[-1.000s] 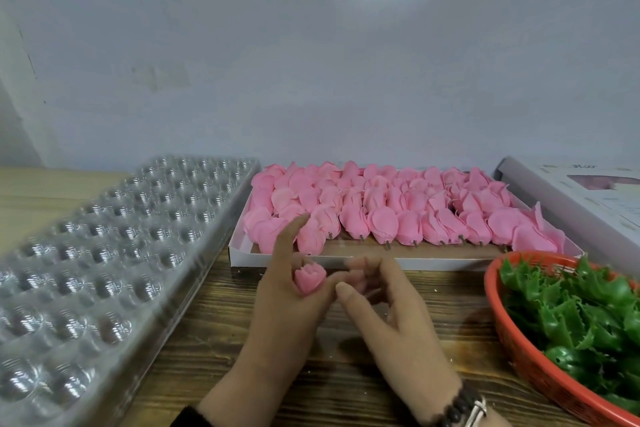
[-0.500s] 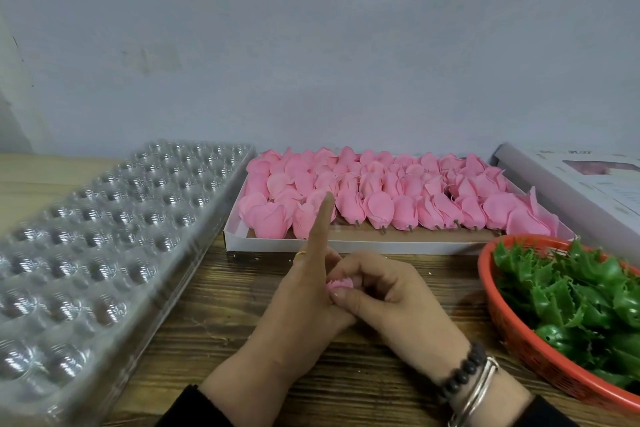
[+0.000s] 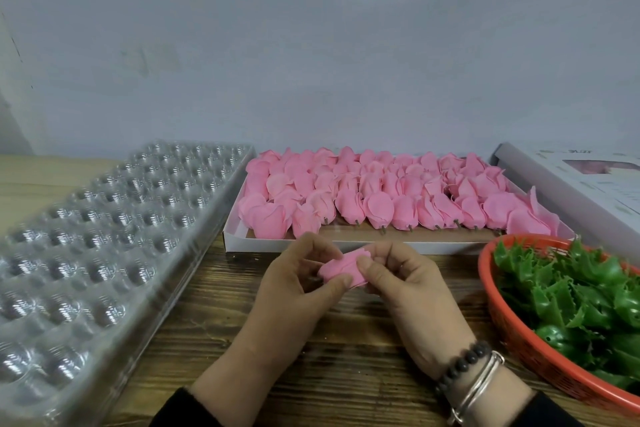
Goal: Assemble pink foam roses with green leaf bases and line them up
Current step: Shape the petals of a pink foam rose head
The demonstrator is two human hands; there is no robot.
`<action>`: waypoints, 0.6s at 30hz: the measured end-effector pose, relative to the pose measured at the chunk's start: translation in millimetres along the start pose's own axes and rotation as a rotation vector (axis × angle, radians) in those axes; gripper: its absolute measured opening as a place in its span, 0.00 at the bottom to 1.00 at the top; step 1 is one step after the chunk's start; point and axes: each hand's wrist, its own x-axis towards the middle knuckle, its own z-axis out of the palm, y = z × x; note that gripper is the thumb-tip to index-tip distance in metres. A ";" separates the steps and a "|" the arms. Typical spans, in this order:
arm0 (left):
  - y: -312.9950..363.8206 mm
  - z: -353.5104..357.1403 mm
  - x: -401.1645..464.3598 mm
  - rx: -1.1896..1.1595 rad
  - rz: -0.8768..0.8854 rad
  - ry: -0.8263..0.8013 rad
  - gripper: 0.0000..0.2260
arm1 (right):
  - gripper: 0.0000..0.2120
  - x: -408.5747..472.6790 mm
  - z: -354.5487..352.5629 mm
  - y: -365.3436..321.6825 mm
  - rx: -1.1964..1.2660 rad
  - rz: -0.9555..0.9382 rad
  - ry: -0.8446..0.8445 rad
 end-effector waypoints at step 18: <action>-3.9 -8.4 1.5 -0.453 -0.315 -0.039 0.10 | 0.12 -2.5 -6.3 -14.9 -0.183 -0.099 -0.274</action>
